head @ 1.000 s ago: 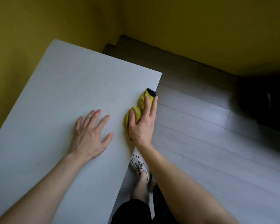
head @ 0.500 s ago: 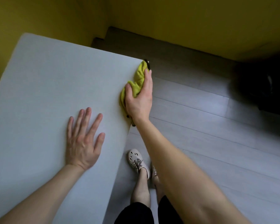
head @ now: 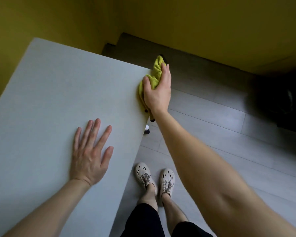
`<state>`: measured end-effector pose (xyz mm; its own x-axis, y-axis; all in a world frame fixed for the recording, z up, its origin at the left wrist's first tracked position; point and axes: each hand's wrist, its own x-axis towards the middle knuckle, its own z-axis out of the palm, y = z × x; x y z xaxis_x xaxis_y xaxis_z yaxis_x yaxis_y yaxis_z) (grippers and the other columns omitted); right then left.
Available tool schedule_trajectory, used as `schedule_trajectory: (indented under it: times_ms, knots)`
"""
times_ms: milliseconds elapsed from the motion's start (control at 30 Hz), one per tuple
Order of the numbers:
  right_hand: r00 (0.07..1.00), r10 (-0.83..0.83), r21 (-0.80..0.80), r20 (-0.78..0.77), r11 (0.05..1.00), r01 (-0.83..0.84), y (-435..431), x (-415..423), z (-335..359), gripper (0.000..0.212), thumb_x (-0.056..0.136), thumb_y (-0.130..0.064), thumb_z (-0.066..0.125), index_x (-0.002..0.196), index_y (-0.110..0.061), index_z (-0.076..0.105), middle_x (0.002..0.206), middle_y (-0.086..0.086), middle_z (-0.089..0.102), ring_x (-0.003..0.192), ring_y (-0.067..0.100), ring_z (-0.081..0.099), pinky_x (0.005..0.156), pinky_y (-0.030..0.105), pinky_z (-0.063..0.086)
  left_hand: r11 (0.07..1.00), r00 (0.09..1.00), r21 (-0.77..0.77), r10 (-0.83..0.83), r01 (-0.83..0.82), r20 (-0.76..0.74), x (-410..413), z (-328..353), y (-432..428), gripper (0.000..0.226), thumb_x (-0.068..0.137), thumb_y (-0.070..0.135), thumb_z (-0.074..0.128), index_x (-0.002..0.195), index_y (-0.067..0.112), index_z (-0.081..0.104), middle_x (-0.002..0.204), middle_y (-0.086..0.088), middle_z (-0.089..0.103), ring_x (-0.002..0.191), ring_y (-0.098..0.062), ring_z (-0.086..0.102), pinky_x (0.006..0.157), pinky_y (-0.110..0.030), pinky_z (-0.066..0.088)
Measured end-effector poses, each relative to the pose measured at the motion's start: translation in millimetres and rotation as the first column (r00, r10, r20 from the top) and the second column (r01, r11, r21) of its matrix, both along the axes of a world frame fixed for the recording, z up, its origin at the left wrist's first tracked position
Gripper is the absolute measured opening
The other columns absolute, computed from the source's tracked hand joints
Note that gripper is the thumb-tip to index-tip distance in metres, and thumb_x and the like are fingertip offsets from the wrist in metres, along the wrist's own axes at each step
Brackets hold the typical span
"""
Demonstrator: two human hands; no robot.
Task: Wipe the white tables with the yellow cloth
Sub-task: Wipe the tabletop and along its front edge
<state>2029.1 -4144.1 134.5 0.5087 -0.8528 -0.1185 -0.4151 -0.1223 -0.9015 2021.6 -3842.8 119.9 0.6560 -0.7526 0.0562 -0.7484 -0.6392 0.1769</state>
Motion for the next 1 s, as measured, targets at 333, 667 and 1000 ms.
schedule_trajectory:
  times_ms: [333,667,1000]
  knots:
    - [0.976,0.215,0.047,0.038,0.975,-0.216,114.2,-92.4,-13.7,0.087,0.105,-0.032,0.070,0.173,-0.020,0.017,0.182,-0.005,0.000,0.167,0.009,0.009,0.132,0.031,0.024,1.000,1.000,0.022,-0.008,0.008,0.008,-0.5,3.8,-1.6,0.064,0.107,0.044,0.046,0.167,0.021,0.042,0.180,-0.011,0.022,0.166,-0.033,0.022,0.128,-0.069,0.023]
    - [0.825,0.430,-0.287,-0.366,0.792,-0.540,-66.2,35.9,-8.2,0.060,0.105,-0.059,0.055,0.153,-0.024,0.048,0.146,0.005,0.060,0.131,0.029,0.058,0.106,0.044,0.050,1.000,1.000,0.007,0.023,-0.023,0.004,-1.4,15.3,-7.8,0.063,0.103,0.040,0.052,0.161,0.016,0.052,0.175,-0.013,0.033,0.162,-0.035,0.033,0.125,-0.068,0.029]
    - [0.675,0.632,-0.324,-0.381,0.592,-0.738,-86.5,29.4,0.4,0.052,0.110,-0.052,0.058,0.148,-0.017,0.053,0.126,0.005,0.066,0.108,0.026,0.066,0.092,0.043,0.056,0.836,0.842,-0.152,0.538,-0.527,0.038,131.4,11.8,-94.0,0.044,0.107,0.034,0.054,0.145,0.012,0.059,0.146,-0.014,0.059,0.135,-0.041,0.056,0.114,-0.054,0.040]
